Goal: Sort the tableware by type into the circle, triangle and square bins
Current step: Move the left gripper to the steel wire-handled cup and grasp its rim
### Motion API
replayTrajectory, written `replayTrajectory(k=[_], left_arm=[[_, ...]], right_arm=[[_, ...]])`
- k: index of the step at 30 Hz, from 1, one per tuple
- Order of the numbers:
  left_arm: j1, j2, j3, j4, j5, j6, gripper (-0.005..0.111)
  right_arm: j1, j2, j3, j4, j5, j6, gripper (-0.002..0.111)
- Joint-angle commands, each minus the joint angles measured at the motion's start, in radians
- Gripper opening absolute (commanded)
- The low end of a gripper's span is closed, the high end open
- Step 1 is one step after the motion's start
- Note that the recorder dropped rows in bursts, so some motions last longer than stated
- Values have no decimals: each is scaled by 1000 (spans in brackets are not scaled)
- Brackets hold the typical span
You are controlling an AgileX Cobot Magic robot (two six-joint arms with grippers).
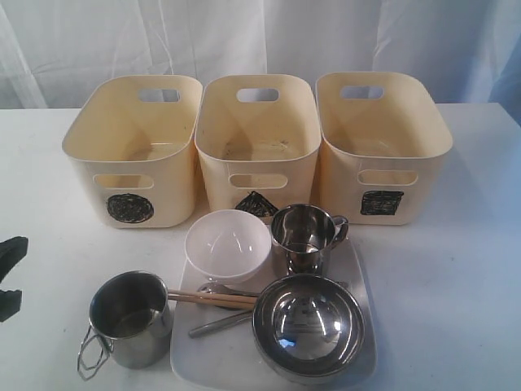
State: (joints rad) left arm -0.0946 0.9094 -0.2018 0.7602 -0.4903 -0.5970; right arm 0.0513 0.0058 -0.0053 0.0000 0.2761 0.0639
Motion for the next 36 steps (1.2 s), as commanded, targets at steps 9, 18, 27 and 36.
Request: replayTrajectory(k=[9, 18, 27, 36], left_arm=[[-9, 124, -3, -12, -120, -10, 68], [-9, 279, -26, -20, -164, -10, 67], [-9, 396, -58, 21, -270, -80, 67], [-13, 419, -67, 141, -365, -119, 67]], right_arm=[[-3, -6, 5, 0, -13, 1, 0], [-3, -6, 5, 0, -13, 1, 0], [-3, -6, 5, 0, -13, 1, 0], [-3, -6, 5, 0, -13, 1, 0]])
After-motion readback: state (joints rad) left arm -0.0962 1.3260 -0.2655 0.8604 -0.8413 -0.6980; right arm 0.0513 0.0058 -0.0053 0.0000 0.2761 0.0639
